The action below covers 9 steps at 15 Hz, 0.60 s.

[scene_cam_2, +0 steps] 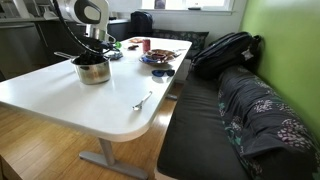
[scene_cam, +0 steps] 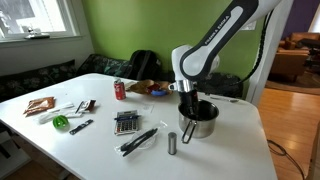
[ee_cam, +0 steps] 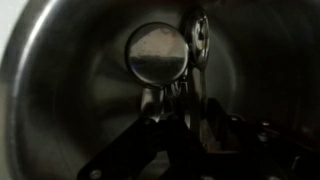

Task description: Move the spoons from the pot to the table

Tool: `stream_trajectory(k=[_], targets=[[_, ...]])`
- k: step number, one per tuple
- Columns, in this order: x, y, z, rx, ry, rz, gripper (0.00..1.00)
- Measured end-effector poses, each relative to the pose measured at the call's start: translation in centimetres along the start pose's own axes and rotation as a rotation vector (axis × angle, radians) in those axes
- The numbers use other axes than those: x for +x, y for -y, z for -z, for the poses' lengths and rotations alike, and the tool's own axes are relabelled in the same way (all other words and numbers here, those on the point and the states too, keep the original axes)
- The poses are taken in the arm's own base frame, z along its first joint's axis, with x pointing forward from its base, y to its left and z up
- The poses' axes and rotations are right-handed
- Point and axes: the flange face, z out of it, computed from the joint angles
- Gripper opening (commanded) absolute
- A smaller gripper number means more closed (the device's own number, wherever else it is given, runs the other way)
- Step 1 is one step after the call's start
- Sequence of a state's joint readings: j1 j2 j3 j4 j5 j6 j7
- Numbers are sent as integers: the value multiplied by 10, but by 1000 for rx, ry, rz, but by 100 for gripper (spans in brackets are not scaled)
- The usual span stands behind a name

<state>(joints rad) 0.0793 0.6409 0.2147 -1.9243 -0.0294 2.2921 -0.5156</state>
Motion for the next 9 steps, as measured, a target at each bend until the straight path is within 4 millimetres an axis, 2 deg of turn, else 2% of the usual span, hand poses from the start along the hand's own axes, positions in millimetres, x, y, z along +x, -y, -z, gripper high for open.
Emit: stream_trajectory(k=[6,9], targets=[[2,-3,0,1,-1,-5,1],[-1,-8,13,-13,-17,-16,1]])
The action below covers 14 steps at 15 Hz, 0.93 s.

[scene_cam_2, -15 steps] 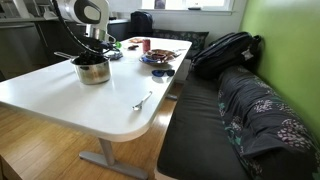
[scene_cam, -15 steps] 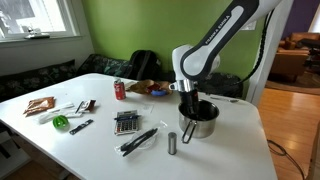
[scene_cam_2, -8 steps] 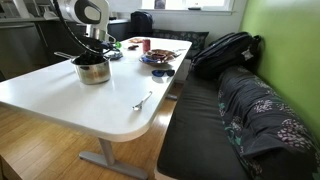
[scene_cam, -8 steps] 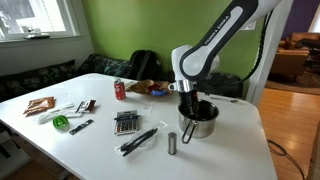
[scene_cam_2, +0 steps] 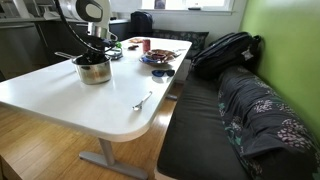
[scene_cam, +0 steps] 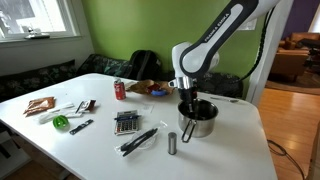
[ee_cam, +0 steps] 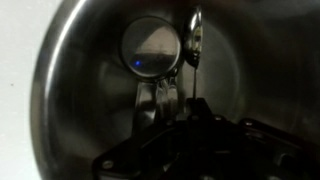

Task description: Move the spoons from the pot to the table

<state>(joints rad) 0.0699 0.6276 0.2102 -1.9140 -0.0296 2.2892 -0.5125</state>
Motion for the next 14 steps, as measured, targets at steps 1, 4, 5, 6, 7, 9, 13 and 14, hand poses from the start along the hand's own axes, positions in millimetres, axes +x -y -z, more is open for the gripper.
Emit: stream_trajectory(k=[1,4,5,6,7,9,13,14], targets=[[-3,-2,10,-8,-11,-4,1],[-21,-5,50,-36,-53,2,1],[-28,-5,63,-43,-65,12,1],[-35,-3,74,-45,-71,23,1],[-41,0,84,-48,-78,32,1],[-52,6,101,-53,-98,49,1],[-70,20,130,-75,-135,56,1],[-76,23,139,-87,-143,52,1]])
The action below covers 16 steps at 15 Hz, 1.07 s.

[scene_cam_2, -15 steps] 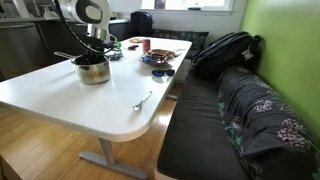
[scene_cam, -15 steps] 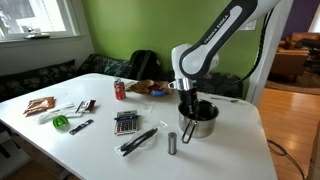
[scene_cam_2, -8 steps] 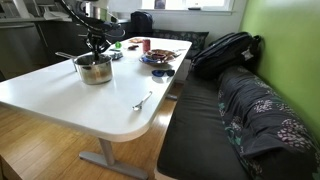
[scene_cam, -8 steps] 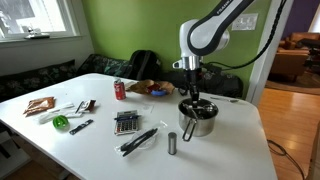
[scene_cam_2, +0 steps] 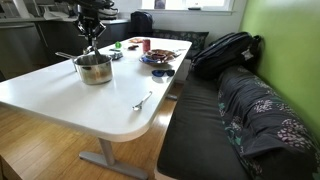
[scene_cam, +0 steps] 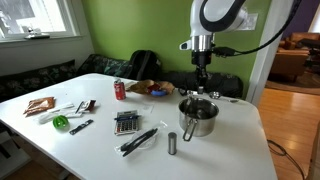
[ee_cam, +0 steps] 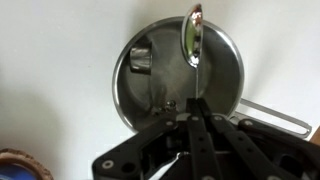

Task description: Move the spoons from the pot to the table

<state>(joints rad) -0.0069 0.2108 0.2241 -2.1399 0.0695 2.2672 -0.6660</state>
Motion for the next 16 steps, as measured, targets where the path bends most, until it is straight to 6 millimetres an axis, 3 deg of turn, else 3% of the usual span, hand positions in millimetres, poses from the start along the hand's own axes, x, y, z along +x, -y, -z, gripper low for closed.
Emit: stream_trajectory(k=[4,10,13,16], targets=[[-23,0,45,-73,-54,-114,1],[-84,-25,114,-163,-164,-410,1],[-106,-44,109,-150,-150,-527,2],[-108,-48,96,-136,-131,-544,1]])
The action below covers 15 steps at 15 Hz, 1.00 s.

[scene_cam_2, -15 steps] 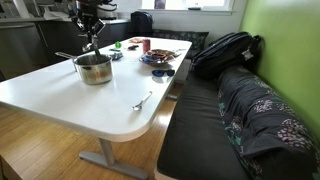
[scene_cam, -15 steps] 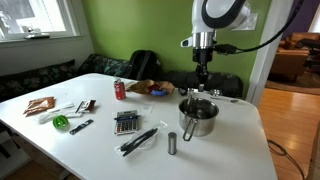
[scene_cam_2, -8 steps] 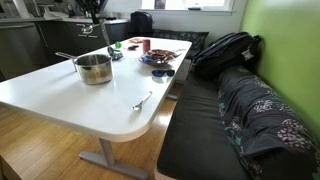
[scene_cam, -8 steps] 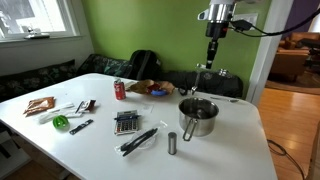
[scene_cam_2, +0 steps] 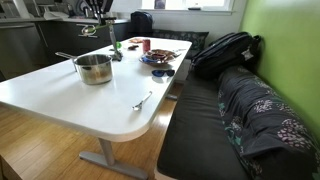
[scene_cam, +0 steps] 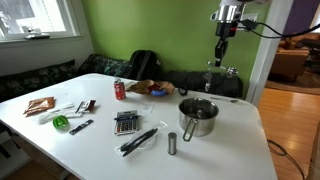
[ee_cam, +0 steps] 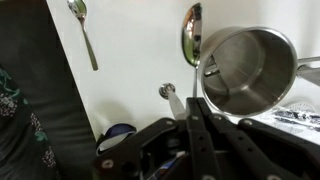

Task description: Move the spoons from the pot to the table

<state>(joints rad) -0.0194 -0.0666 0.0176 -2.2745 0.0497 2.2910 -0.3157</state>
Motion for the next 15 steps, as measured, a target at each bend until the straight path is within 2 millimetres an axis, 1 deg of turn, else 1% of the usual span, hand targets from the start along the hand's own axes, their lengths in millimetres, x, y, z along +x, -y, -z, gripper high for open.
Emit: stream_trajectory(k=[2,3,4,7,9,13,15], targets=[[1,-1,-6,-12,11,-30,1],[1,-3,-14,-31,31,-54,1],[0,-6,-24,-55,56,-80,1],[-5,-14,-63,-96,174,-134,1],[-9,-19,-82,-110,253,-160,1],[-16,-33,-101,-166,403,-227,1],[-15,-42,-111,-177,445,-266,1]])
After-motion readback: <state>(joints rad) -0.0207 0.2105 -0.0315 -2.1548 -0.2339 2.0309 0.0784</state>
